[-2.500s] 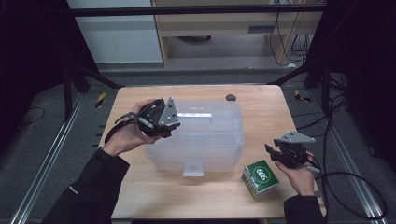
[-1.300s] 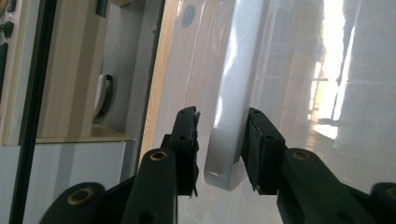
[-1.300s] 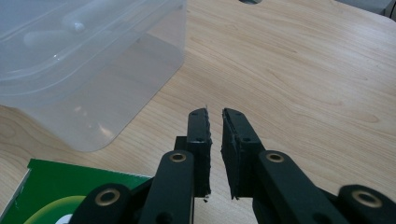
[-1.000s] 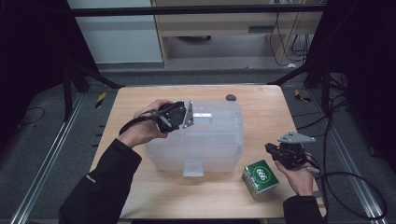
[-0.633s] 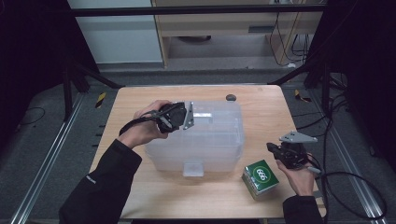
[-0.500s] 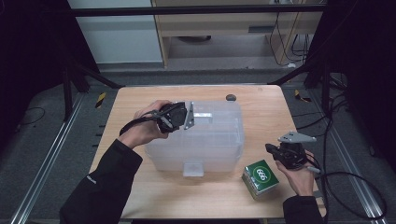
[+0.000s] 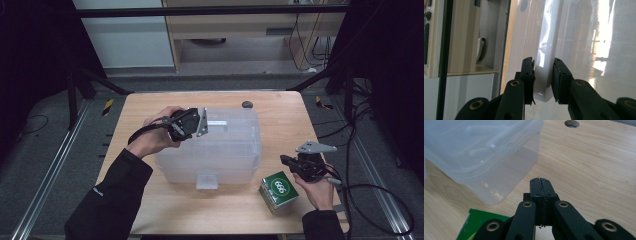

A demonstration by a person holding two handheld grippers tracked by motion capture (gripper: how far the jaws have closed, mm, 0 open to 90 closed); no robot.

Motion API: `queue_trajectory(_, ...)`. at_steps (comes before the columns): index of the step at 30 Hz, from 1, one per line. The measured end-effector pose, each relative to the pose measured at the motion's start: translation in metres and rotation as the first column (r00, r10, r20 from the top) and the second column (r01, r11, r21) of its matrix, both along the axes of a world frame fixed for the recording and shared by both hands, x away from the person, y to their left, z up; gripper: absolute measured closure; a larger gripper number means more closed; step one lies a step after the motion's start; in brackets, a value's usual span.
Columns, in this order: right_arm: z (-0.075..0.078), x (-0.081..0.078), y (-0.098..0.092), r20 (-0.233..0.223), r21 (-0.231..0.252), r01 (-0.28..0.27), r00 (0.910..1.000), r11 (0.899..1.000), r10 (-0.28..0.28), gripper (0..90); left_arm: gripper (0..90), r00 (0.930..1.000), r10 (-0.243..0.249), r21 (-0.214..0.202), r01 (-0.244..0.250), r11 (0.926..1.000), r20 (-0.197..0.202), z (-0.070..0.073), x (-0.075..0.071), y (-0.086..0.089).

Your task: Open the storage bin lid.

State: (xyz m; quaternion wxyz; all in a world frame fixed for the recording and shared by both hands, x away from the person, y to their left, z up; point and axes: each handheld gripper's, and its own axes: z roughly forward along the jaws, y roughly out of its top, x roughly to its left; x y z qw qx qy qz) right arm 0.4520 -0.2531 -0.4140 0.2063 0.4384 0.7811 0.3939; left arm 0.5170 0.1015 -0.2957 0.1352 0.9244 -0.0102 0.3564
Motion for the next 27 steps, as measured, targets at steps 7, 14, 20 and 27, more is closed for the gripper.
queue_trajectory(7, 0.003, 0.000, 0.000, -0.013, 0.042, -0.047, 0.9988, 0.998, 0.048, 90.0, 72.4, 0.9999, 0.010, -0.010, -0.010, 0.9999, -0.006, 0.001, 0.001, 0.000)
queue_trajectory(14, 0.006, -0.002, 0.004, 0.014, 0.035, -0.090, 0.9959, 0.995, 0.090, 90.0, 72.1, 0.9998, 0.019, -0.022, -0.019, 0.9996, 0.002, 0.003, 0.004, 0.000)
queue_trajectory(20, 0.008, -0.004, 0.004, 0.027, 0.058, -0.094, 0.9953, 0.994, 0.093, 90.0, 71.7, 0.9996, 0.026, -0.019, -0.026, 0.9995, 0.010, 0.007, 0.008, 0.000)
queue_trajectory(27, 0.009, -0.005, 0.005, 0.011, 0.083, -0.108, 0.9941, 0.991, 0.108, 90.0, 70.8, 0.9989, 0.044, -0.055, -0.043, 0.9976, 0.017, 0.011, 0.014, 0.002)
